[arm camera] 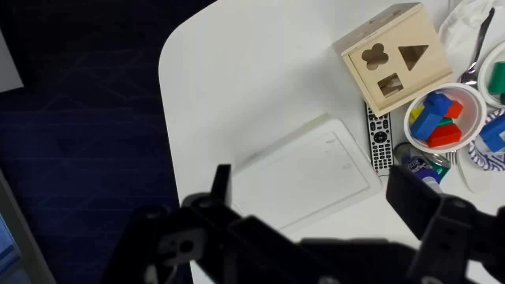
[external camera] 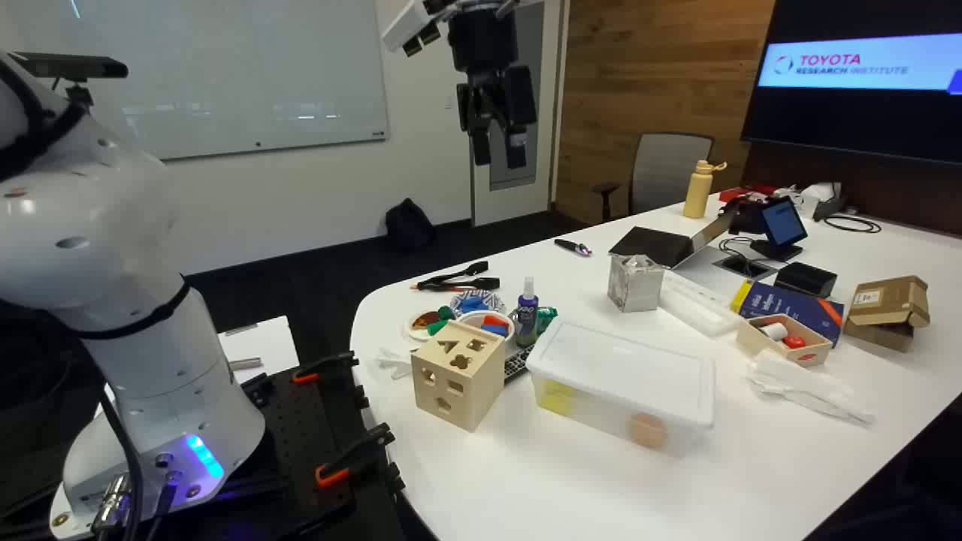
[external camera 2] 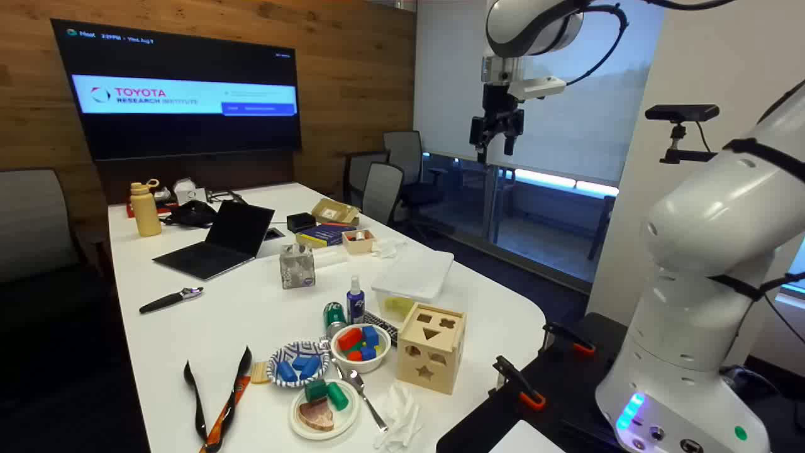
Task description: Open the lid on the wooden toy box.
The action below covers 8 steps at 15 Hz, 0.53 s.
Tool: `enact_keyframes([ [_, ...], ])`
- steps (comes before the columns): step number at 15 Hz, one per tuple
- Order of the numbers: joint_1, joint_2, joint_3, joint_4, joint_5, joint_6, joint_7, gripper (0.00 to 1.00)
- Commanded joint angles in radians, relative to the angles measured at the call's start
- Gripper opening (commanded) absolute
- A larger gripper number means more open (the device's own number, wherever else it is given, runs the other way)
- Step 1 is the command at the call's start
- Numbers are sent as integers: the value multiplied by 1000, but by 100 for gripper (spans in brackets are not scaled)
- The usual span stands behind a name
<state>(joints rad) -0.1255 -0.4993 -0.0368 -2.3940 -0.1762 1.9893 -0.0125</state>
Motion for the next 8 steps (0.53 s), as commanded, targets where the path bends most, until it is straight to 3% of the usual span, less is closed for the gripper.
enact_keyframes([
  [1,11,0,-9,3,-5,-4,4,100],
  [4,11,0,-9,3,-5,-4,4,100],
  [8,67,-16,6,-130,90,111,20,100],
])
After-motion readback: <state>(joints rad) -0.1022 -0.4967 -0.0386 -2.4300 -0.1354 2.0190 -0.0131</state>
